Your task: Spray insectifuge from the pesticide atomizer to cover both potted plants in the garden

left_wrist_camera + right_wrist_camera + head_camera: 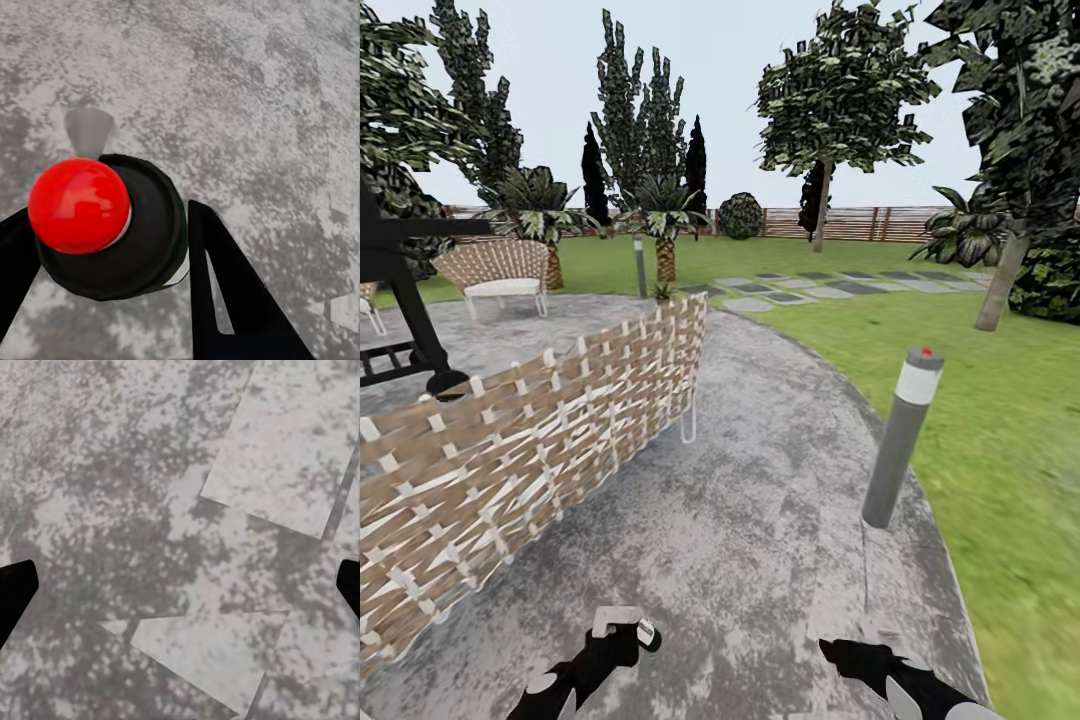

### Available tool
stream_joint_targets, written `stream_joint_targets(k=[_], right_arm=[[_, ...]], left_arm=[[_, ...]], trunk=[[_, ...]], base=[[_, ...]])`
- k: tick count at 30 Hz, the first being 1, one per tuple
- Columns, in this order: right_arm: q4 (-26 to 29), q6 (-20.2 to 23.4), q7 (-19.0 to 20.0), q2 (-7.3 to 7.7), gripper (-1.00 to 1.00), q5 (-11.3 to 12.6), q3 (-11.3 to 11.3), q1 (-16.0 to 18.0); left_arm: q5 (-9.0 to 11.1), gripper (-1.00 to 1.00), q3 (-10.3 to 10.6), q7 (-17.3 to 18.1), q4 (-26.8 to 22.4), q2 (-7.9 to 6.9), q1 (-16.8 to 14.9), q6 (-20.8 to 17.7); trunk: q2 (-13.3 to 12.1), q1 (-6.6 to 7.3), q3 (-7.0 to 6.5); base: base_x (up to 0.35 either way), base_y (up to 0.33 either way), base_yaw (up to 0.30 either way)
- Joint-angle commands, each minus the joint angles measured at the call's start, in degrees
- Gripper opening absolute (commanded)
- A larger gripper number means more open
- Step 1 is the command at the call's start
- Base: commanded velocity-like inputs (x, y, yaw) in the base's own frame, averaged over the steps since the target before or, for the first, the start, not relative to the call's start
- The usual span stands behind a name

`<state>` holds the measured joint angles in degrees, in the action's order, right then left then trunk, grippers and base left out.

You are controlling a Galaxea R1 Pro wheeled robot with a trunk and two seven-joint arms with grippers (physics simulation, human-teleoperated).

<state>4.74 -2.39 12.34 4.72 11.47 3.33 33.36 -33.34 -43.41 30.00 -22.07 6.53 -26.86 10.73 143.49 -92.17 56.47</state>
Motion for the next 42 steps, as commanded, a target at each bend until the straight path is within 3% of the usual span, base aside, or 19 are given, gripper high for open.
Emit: stream_joint_targets(k=[1,42], right_arm=[[-0.08,-0.18,0.19,0.02,1.00,0.56,0.32,0.04],[-0.08,-0.16,0.14,0.02,1.00,0.66,0.18,0.04]], left_arm=[[-0.59,-1.00,-0.46,0.27,-0.07,0.02,-0.04,0.28],[-0.59,-1.00,-0.45,0.41,-0.07,0.06,-0.05,0.26]], trunk=[[0.02,-0.02,0.06],[0.02,-0.02,-0.11]], base=[[0.341,0.000,0.000],[0.341,0.000,-0.054]])
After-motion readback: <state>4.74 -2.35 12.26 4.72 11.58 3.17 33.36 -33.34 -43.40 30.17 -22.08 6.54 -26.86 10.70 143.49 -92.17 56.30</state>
